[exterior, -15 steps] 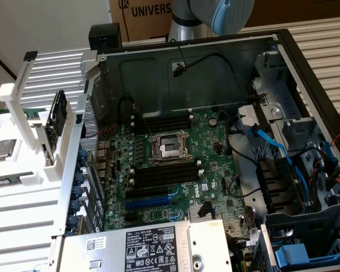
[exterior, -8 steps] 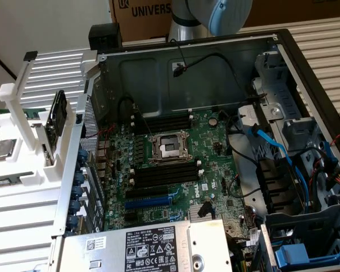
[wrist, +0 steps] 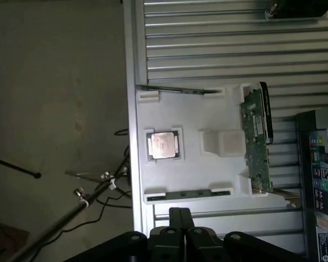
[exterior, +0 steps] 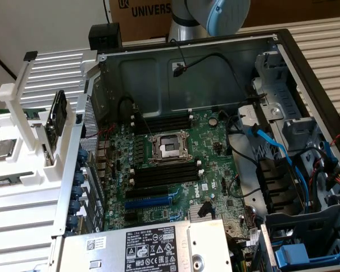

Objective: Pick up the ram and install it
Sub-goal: 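Reach for the ram, then pick up the ram and move it above insertion slot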

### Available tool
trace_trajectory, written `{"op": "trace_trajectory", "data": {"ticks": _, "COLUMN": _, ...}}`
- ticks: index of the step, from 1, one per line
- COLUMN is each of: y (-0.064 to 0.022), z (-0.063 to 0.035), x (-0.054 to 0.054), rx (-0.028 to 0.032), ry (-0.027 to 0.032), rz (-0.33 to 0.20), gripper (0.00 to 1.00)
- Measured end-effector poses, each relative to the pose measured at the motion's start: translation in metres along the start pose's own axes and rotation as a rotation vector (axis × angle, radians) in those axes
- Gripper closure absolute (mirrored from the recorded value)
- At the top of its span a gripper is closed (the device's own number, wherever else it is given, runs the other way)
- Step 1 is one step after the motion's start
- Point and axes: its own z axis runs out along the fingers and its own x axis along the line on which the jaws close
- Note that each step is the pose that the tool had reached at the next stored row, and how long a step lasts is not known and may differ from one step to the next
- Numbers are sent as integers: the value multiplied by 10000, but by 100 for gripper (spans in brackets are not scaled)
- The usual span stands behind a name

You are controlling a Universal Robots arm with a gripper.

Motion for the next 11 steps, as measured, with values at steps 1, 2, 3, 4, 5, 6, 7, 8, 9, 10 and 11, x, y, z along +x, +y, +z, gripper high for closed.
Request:
{"op": "trace_trajectory", "data": {"ticks": 1, "y": 0, "z": 0, "x": 0, "rx": 0, "ry": 0, "rz": -1, "gripper": 90}}
{"op": "trace_trajectory", "data": {"ticks": 2, "y": 0, "z": 0, "x": 0, "rx": 0, "ry": 0, "rz": -1, "gripper": 90}}
{"op": "trace_trajectory", "data": {"ticks": 3, "y": 0, "z": 0, "x": 0, "rx": 0, "ry": 0, "rz": 0, "gripper": 90}}
{"op": "trace_trajectory", "data": {"ticks": 4, "y": 0, "z": 0, "x": 0, "rx": 0, "ry": 0, "rz": -1, "gripper": 90}}
{"op": "trace_trajectory", "data": {"ticks": 5, "y": 0, "z": 0, "x": 0, "rx": 0, "ry": -1, "rz": 0, "gripper": 90}}
{"op": "trace_trajectory", "data": {"ticks": 6, "y": 0, "z": 0, "x": 0, "rx": 0, "ry": 0, "rz": 0, "gripper": 90}}
{"op": "trace_trajectory", "data": {"ticks": 7, "y": 0, "z": 0, "x": 0, "rx": 0, "ry": 0, "rz": 0, "gripper": 90}}
{"op": "trace_trajectory", "data": {"ticks": 8, "y": 0, "z": 0, "x": 0, "rx": 0, "ry": 0, "rz": 0, "gripper": 90}}
{"op": "trace_trajectory", "data": {"ticks": 9, "y": 0, "z": 0, "x": 0, "rx": 0, "ry": 0, "rz": 0, "gripper": 90}}
{"op": "trace_trajectory", "data": {"ticks": 10, "y": 0, "z": 0, "x": 0, "rx": 0, "ry": 0, "rz": 0, "gripper": 90}}
{"op": "trace_trajectory", "data": {"ticks": 11, "y": 0, "z": 0, "x": 0, "rx": 0, "ry": 0, "rz": 0, "gripper": 90}}
